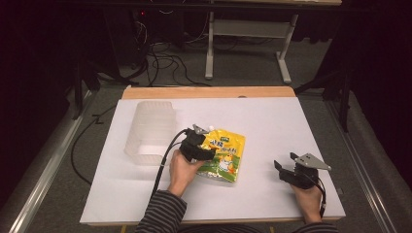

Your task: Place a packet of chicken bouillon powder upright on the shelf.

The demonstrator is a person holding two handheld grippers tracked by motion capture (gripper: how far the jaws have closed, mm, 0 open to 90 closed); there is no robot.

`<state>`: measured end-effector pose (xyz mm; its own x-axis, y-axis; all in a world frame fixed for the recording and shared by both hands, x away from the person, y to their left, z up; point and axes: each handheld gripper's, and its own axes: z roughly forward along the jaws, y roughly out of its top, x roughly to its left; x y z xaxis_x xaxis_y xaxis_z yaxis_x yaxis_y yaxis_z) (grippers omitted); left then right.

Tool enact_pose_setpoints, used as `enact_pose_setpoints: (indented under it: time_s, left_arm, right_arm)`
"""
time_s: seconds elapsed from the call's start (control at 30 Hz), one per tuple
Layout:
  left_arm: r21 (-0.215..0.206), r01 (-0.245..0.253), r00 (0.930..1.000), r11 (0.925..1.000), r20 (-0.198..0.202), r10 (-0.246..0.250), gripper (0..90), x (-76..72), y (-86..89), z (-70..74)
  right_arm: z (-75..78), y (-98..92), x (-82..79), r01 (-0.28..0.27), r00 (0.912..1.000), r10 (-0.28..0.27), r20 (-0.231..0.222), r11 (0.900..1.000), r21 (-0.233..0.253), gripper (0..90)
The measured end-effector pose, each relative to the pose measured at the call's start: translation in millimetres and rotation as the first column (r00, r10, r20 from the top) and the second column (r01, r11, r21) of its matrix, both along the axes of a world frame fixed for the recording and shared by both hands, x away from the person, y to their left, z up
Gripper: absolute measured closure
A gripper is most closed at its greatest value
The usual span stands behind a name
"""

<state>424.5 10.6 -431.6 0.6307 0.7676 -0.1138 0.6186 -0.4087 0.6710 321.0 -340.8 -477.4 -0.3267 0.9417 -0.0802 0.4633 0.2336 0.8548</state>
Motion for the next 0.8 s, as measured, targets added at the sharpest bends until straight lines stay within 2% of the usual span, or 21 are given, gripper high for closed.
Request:
enact_pose_setpoints:
  time_s: [0.13,0.23,0.47,0.5,0.7,0.8]
  left_arm:
    - [-0.009,-0.015,0.9993,0.9998,-0.034,0.015,34.0,12.5,-2.1,-2.0]
    - [0.023,-0.027,0.9990,0.9994,-0.034,0.028,33.5,18.8,-5.9,-3.8]
    - [0.025,-0.029,0.9959,0.9993,-0.085,0.031,32.9,28.6,-12.1,-10.8]
    - [0.009,-0.036,0.9931,0.9993,-0.112,0.036,32.8,32.9,-12.6,-12.7]
    - [-0.022,-0.060,0.9850,0.9979,-0.163,0.056,32.6,44.0,-12.2,-17.7]
    - [-0.029,-0.075,0.9782,0.9968,-0.196,0.068,32.7,48.7,-10.0,-23.0]
  right_arm:
    - [0.0,0.1,-0.2,0.000,1.0000,0.000,0.000,1.000,0.002,29.6]
    - [0.0,0.1,-0.2,-0.001,1.0000,0.001,0.000,1.000,0.002,29.6]
    - [0.1,0.1,-0.1,-0.003,1.0000,0.003,0.001,1.000,0.000,29.6]
    - [0.1,0.2,-0.3,-0.003,1.0000,0.003,0.002,1.000,-0.001,29.6]
    - [-0.1,0.1,0.0,-0.006,1.0000,0.006,0.004,1.000,-0.004,29.6]
    - [-0.1,0.2,0.0,-0.007,1.0000,0.007,0.005,1.000,-0.005,29.6]
